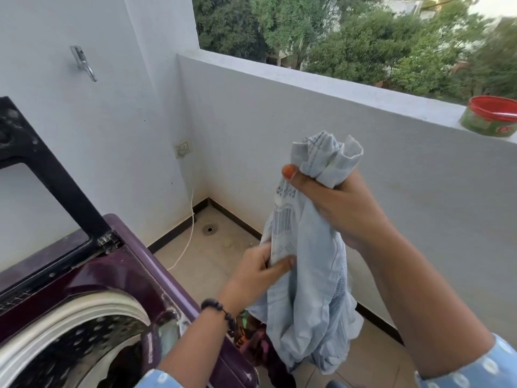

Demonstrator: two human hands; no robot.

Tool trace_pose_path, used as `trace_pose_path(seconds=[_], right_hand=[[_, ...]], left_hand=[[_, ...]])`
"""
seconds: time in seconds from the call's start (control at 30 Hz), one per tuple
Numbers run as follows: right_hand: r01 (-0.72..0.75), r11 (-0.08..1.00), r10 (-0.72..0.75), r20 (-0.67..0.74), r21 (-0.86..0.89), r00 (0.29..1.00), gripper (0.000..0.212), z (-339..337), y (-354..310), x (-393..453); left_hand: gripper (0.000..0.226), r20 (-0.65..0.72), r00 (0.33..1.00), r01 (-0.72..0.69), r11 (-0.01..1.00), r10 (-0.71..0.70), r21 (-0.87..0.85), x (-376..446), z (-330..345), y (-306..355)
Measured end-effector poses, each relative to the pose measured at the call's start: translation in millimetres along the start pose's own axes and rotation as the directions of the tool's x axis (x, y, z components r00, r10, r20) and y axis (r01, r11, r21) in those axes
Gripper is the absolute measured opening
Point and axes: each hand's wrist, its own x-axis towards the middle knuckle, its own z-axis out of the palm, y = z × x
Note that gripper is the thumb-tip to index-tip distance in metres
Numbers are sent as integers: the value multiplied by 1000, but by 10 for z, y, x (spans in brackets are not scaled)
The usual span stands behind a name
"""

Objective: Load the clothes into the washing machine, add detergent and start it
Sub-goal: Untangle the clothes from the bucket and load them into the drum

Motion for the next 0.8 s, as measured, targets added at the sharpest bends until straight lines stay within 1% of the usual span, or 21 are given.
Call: trace_pose_path(seconds=[0.07,0.1,0.13,0.2,0.27,0.33,0.37,0.4,0.43,0.47,0.53,0.6,0.63,0.67,0.7,0.77,0.8], right_hand=[[20,1000,-20,-23,19,1000,24,-50,-54,2],[33,999,-32,-41,36,999,23,-75,-78,2],[49,997,-45,-66,57,997,23,-103,-100,3],[86,991,-72,-141,101,987,21,-175,-140,13],[124,983,-92,-213,138,973,17,-263,-177,26],[141,980,-106,-238,138,966,15,-323,-200,40],[133,982,-99,-231,135,968,16,-329,-197,37],[112,984,-82,-214,135,973,18,-318,-176,27],[82,988,-56,-185,133,981,20,-288,-147,8],[49,991,-31,-143,122,989,23,-242,-105,-16],[-4,997,5,-20,71,1000,28,-117,-27,-63],[-34,999,35,166,-5,985,31,19,34,-90],[-36,999,43,239,-35,970,33,67,66,-97],[-31,998,43,270,-50,962,32,91,98,-94],[-26,999,38,265,-48,964,30,92,120,-90],[-31,999,30,213,4,977,23,53,130,-86],[-38,998,30,191,41,981,21,37,118,-88]], left_hand=[[74,65,987,142,984,-149,106,-57,27,-297],[80,88,976,186,973,-199,138,-90,10,-415],[80,86,972,207,970,-219,124,-120,-13,-515],[61,21,975,222,975,-222,15,-158,-89,-528],[46,-104,977,177,980,-186,-92,-122,-226,-303],[32,-291,951,49,981,-103,-185,-11,-432,44],[27,-362,931,-26,982,-44,-187,51,-556,244],[22,-398,917,-96,983,26,-158,96,-672,453],[18,-395,912,-163,981,108,-107,126,-764,666],[15,-360,913,-222,974,194,-39,143,-820,840],[12,-231,921,-303,949,315,84,158,-800,1117],[12,-135,925,-333,930,354,155,172,-703,1229],[13,-118,924,-341,924,363,173,168,-653,1247],[13,-116,922,-347,922,369,172,163,-624,1237],[13,-115,923,-350,926,366,141,155,-608,1223],[15,-99,940,-327,945,326,6,131,-606,1161],[21,-81,948,-312,948,308,-55,117,-600,1118]])
